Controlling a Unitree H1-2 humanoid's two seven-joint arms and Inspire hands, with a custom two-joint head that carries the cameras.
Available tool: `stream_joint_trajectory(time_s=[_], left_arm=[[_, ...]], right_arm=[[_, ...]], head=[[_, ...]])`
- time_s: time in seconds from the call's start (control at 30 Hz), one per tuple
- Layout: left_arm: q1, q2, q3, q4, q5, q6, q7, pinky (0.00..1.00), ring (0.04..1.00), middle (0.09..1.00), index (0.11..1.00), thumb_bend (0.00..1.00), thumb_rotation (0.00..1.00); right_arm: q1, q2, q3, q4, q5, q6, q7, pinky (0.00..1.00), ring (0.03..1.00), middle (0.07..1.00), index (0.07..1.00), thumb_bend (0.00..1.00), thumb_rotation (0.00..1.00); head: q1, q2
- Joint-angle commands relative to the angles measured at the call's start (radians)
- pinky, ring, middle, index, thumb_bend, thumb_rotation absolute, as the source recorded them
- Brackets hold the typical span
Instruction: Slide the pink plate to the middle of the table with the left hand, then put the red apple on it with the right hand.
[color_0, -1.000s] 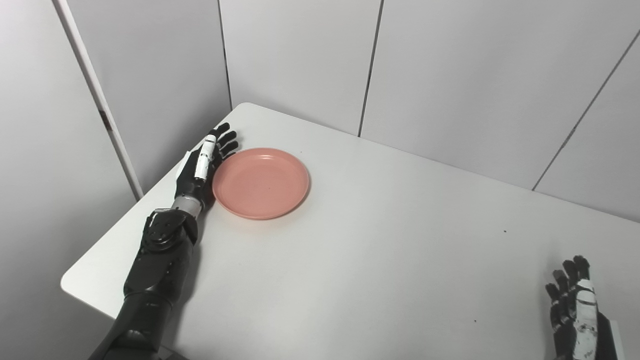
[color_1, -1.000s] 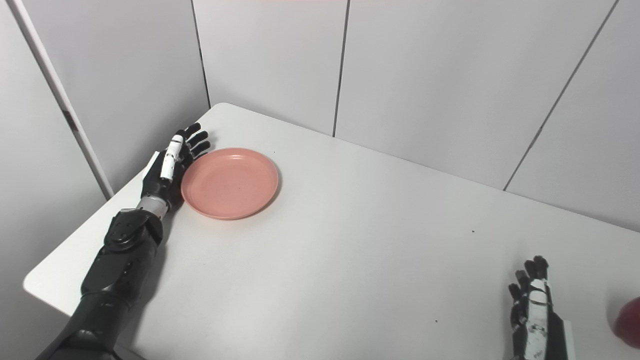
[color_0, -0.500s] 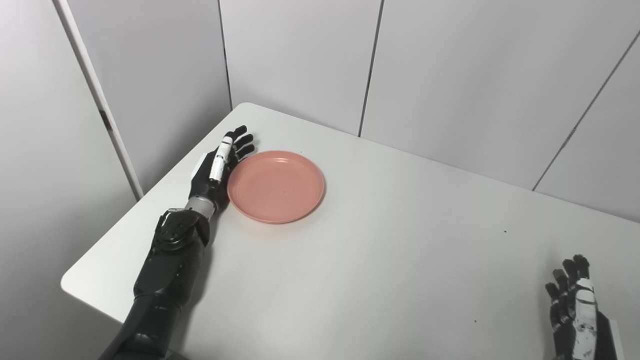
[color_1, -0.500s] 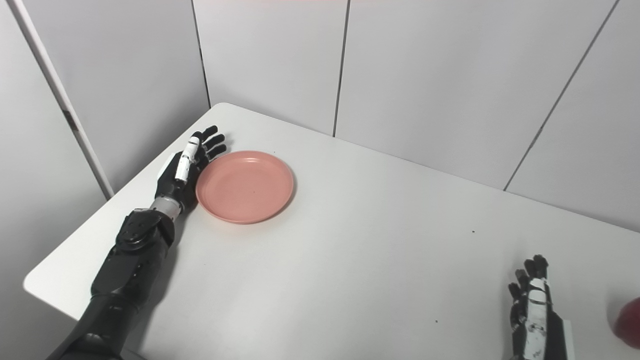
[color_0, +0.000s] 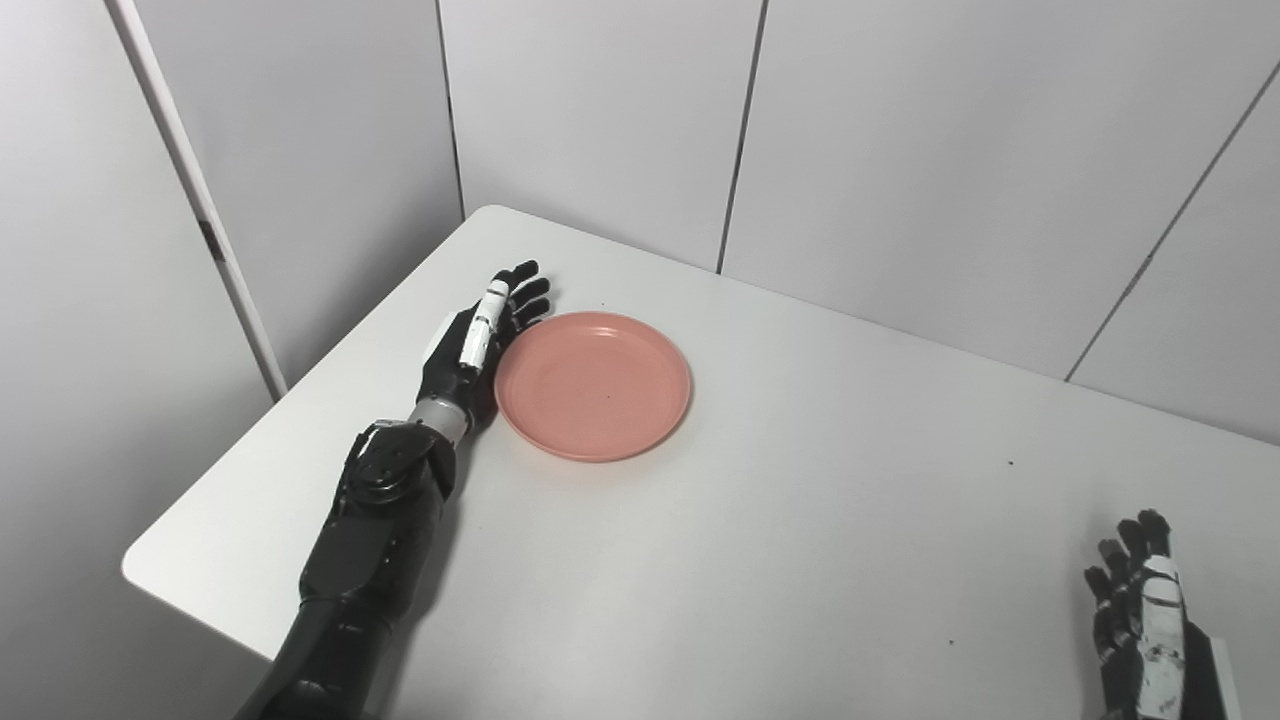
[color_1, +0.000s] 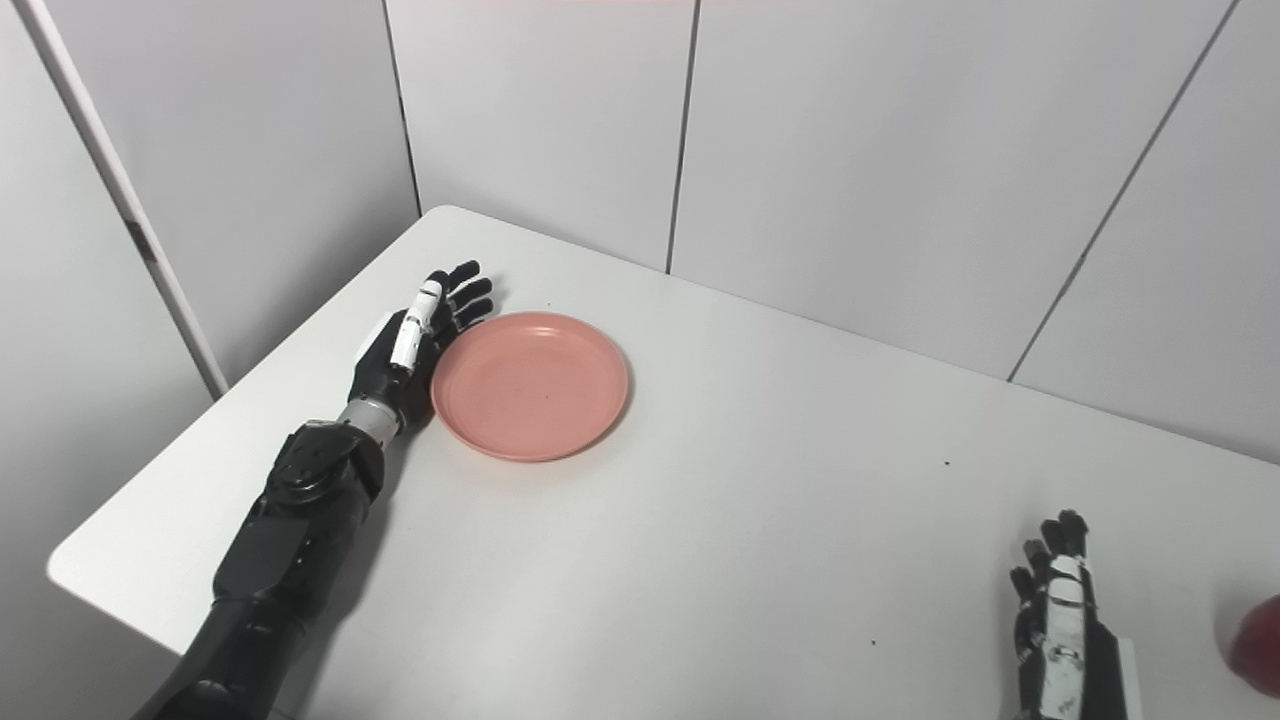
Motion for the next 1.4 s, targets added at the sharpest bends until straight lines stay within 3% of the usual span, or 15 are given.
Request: stream_joint_trajectory(time_s=[0.0,0.33,0.47,0.6,0.87,1.37], left_arm=[[-0.002,-0.013,-0.026,-0.017,0.016,0.03,-0.008,0.91,0.914,0.906,0.877,0.29,1.0],[-0.004,-0.031,-0.064,0.004,0.036,0.03,-0.021,0.91,0.904,0.899,0.876,0.26,1.0],[-0.004,-0.035,-0.079,0.01,0.032,0.03,-0.032,0.91,0.912,0.908,0.886,0.31,1.0],[-0.005,-0.038,-0.096,0.015,0.035,0.033,-0.035,0.9,0.908,0.907,0.884,0.3,1.0],[-0.017,-0.068,-0.118,0.019,0.024,0.035,-0.045,0.91,0.916,0.916,0.895,0.29,1.0],[-0.051,-0.125,-0.16,0.031,0.035,0.041,-0.059,0.89,0.9,0.9,0.881,0.33,1.0]], right_arm=[[-0.017,-0.002,0.001,-0.019,-0.001,-0.028,0.006,1.0,1.0,1.0,1.0,0.11,1.0],[-0.018,0.002,-0.001,0.005,-0.014,-0.053,0.006,1.0,1.0,1.0,1.0,0.13,1.0],[-0.018,0.002,0.002,0.008,-0.02,-0.057,0.005,1.0,1.0,1.0,1.0,0.15,1.0],[-0.019,0.005,0.001,0.013,-0.019,-0.056,0.005,1.0,1.0,1.0,1.0,0.15,1.0],[-0.02,0.006,0.003,0.034,-0.033,-0.086,0.006,1.0,1.0,1.0,1.0,0.19,1.0],[-0.019,0.026,0.001,0.024,-0.039,-0.075,-0.002,1.0,1.0,1.0,1.0,0.21,1.0]], head=[[-0.008,0.004],[-0.042,0.017],[-0.051,0.022],[-0.062,0.03],[-0.082,0.043],[-0.12,0.07]])
